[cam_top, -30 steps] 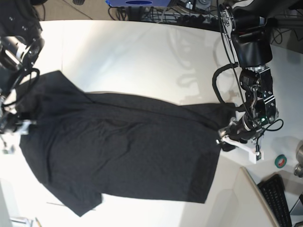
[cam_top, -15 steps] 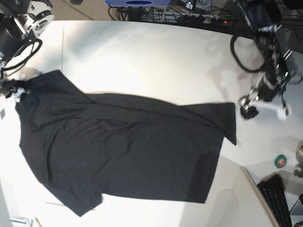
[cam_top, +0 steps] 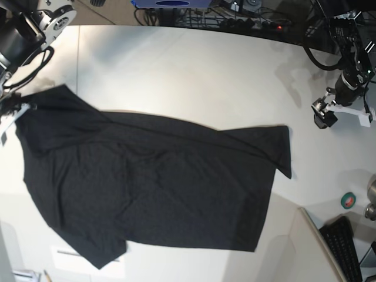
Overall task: Layout the t-shirt on the table in an organized manner, then fold the t-shirt properly
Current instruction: 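Regrasp the shirt's edge corners with both grippers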
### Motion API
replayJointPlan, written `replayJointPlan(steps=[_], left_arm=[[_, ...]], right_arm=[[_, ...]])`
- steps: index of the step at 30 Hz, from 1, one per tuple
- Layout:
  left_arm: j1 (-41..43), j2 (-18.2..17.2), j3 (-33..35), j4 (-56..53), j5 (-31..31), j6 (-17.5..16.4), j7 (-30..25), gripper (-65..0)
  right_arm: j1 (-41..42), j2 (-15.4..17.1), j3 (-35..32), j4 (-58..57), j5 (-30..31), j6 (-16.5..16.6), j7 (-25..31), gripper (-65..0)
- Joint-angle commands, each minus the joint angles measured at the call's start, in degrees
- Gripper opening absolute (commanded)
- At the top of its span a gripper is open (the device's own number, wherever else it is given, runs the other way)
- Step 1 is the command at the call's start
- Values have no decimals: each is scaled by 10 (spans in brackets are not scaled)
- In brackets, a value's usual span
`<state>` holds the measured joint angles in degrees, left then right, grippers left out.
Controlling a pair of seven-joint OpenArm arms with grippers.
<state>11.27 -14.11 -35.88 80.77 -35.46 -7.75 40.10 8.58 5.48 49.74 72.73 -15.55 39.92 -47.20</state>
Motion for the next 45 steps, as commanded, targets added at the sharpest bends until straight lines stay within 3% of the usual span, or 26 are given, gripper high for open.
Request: replayJointPlan(steps=[1,5,10,14,18,19,22,23,24,31,35,40,45], left_arm=[[-7,-7,-1,11,-7,-6,-12,-7],[-8,-4,2,11,-7,-6,-12,-7],[-6,-4,33,11,-4,-6,-12,-39],[-4,-3,59,11,-4,-6,-12,-117],[-3,-2,60,8,-4,-6,-12,-122],[-3,-2,60,7,-4,-6,-12,-122],[-3,-1,60,6,-4,-6,-12,-122],[-3,-1,60,6,-4,-6,-12,-122],[-5,0,60,5,-4,-6,-12,-122],[-55,38,61,-29,-3,-6,-13,-123],[-105,54,61,-93,-3,-6,-13,-123],[-140,53,96,-150,-3,-6,-15,-128],[-147,52,156,-198,-5,-6,-99,-135]], right_arm=[[14,7,-26,31,8,1,-1,-650],[47,3,-100,71,8,1,-59,-650],[147,8,-125,-1,7,1,-59,-650],[228,24,-121,-110,7,1,17,-650],[269,34,-98,-176,7,1,80,-650],[272,34,-92,-179,7,1,79,-600],[258,34,-63,-162,7,1,79,-281],[239,34,-46,-149,8,1,79,-212],[224,32,-37,-129,8,1,79,-185],[72,-47,38,80,21,1,23,-257],[-16,-82,84,170,129,1,-44,-258],[-67,-91,135,155,247,1,-60,-260],[-23,-84,178,46,254,-4,14,-260]])
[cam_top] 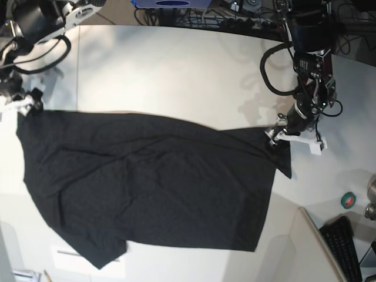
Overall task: Layout the t-shirt on the table in an organized manner, then fold the t-shirt properly
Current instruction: 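Regrasp the shirt's edge corners with both grippers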
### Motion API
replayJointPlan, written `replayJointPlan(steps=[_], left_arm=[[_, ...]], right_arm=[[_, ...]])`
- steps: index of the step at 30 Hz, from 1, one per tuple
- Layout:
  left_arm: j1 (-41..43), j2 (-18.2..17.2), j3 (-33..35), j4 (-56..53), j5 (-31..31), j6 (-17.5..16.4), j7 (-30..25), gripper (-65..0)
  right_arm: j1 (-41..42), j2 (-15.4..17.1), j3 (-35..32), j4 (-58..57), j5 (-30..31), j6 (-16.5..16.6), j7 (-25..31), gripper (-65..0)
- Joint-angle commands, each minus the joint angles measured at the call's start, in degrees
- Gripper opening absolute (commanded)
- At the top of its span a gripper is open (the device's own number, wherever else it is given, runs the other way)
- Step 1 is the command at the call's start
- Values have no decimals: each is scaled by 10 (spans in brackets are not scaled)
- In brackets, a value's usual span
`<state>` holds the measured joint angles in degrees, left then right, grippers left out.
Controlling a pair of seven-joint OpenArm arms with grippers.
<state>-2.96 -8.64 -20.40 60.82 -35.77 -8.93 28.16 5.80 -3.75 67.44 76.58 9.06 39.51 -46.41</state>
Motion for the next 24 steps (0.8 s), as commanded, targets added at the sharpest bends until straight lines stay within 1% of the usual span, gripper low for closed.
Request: replayJointPlan(steps=[1,2,3,5,6,8,10,12,14,18,19,20,21,22,23,24], left_arm=[[-5,-4,13,-2,-3,6,16,-135],[-5,-4,20,-5,-3,6,15,-138],[-5,-4,24,-7,-3,6,15,-160],[-3,-4,25,-8,-3,6,14,-244],[-3,-5,25,-6,-3,6,14,-290],[-2,-5,25,-4,-3,6,14,-360],[-2,-6,25,-4,-3,6,14,-406],[-2,-18,25,-4,-3,6,14,-434],[-2,-20,25,-4,-3,6,14,-474],[-4,-32,30,-4,-3,6,16,-614],[-5,-33,30,-4,-3,6,17,-650],[-5,-34,30,-2,-1,6,17,-650],[-5,-42,31,2,0,6,18,-650],[-4,-47,33,9,0,6,18,-650],[-1,-51,42,20,0,6,18,-650],[0,-59,58,34,0,6,18,-650]], right_arm=[[12,9,4,-8,7,-8,20,-260],[17,15,5,-21,7,-16,29,-260],[23,19,6,-40,7,-24,41,-260],[39,24,8,-81,8,-50,57,-260],[46,25,22,-98,8,-63,65,-260],[56,25,47,-117,8,-86,79,-260],[58,25,52,-132,8,-94,99,-260],[58,25,46,-146,8,-96,116,-260],[58,34,43,-166,8,-97,130,-260],[75,71,43,-252,7,-97,155,-261],[75,80,43,-271,7,-97,156,-272],[75,89,43,-285,7,-97,156,-314],[75,94,43,-293,7,-97,156,-392],[75,99,43,-296,7,-96,155,-489],[74,102,43,-295,7,-93,152,-624],[74,106,42,-295,7,-92,151,-650]])
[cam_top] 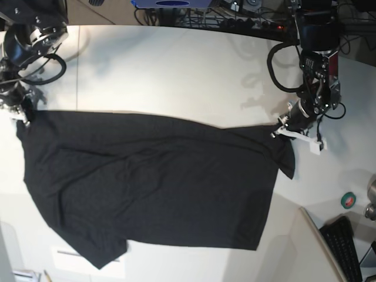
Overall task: Layout the t-shirt on the table in an organized manner, then fold the t-shirt properly
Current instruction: 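Regrasp the shirt's edge corners with both grippers, then pull the held edge taut with both grippers and release it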
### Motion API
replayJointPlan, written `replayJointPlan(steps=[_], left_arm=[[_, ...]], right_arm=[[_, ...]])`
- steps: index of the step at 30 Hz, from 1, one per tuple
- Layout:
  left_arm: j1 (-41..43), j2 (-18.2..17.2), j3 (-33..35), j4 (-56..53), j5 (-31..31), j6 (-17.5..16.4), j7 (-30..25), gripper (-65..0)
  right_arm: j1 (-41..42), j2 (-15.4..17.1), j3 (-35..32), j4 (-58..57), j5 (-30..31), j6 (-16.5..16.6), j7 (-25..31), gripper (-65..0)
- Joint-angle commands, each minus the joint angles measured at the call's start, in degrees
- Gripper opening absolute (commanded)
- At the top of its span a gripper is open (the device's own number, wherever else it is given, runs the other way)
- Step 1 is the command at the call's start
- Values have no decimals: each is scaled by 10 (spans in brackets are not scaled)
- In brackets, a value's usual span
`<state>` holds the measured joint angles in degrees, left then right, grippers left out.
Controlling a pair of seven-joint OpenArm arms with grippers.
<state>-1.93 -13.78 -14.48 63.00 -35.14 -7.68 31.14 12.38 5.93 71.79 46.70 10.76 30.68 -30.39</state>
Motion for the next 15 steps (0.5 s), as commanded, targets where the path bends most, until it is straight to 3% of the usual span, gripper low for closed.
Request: replayJointPlan(steps=[1,4,7,10,12,15], left_arm=[[-10,-24,16,23,-6,-6,-12,-650],[-10,-59,66,49,-6,-5,-12,-650],[-11,-76,72,76,-10,-4,-10,-650],[-11,-93,71,116,-10,-4,48,-650],[-9,-96,71,132,-7,-4,84,-650],[15,-96,71,137,-6,-4,88,-650]], right_arm=[[8,14,-2,6,-11,-4,-17,-650],[9,24,-2,50,-11,-7,-75,-650],[9,23,-2,126,-11,-7,-146,-650],[5,19,-6,212,-11,-7,-214,-650],[-12,18,-35,243,-11,-7,-239,-650],[-33,9,-64,246,-10,-7,-228,-650]])
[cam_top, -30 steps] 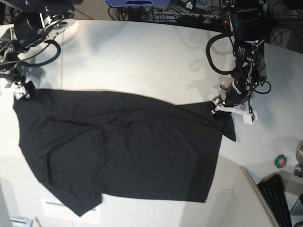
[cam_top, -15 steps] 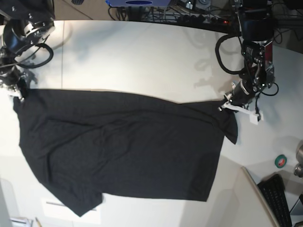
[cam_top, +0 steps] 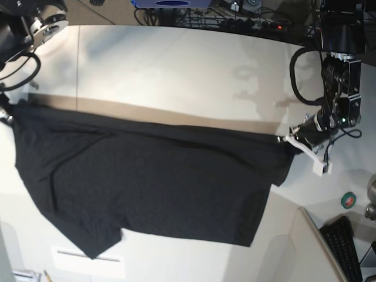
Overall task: Layout the t-shirt on the table in an organized manner, then fold the t-shirt properly
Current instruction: 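Pull the held edge taut with both grippers and release it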
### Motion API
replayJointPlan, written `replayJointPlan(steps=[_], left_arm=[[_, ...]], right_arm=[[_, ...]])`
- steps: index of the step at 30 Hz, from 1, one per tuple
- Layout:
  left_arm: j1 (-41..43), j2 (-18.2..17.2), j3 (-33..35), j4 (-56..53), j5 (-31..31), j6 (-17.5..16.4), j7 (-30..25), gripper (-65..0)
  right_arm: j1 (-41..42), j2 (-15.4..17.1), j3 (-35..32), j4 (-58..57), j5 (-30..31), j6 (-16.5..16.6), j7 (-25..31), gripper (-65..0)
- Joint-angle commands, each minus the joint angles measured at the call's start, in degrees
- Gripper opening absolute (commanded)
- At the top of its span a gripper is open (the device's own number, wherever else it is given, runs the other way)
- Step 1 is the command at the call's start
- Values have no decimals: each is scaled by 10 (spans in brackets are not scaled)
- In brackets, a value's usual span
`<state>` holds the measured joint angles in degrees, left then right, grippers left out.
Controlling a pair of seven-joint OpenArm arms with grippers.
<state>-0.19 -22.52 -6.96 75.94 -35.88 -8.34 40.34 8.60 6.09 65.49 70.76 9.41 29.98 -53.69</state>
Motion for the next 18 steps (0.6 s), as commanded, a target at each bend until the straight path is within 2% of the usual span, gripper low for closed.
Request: replayJointPlan(steps=[1,8,14,18], left_arm=[[7,-8,-4,8,1,3,-4,-650],[78,-12,-6,15,1,4,-4,-650],[175,-8,-110,90,1,4,-4,-650],[233,-7,-137,136,1,4,-3,-650]], right_arm=[[-6,0,-3,9,4,1,13,-650],[-50,-23,-7,12,2,3,31,-650],[-89,-24,-7,39,2,4,27,-650],[-138,-43,-50,94,5,4,29,-650]])
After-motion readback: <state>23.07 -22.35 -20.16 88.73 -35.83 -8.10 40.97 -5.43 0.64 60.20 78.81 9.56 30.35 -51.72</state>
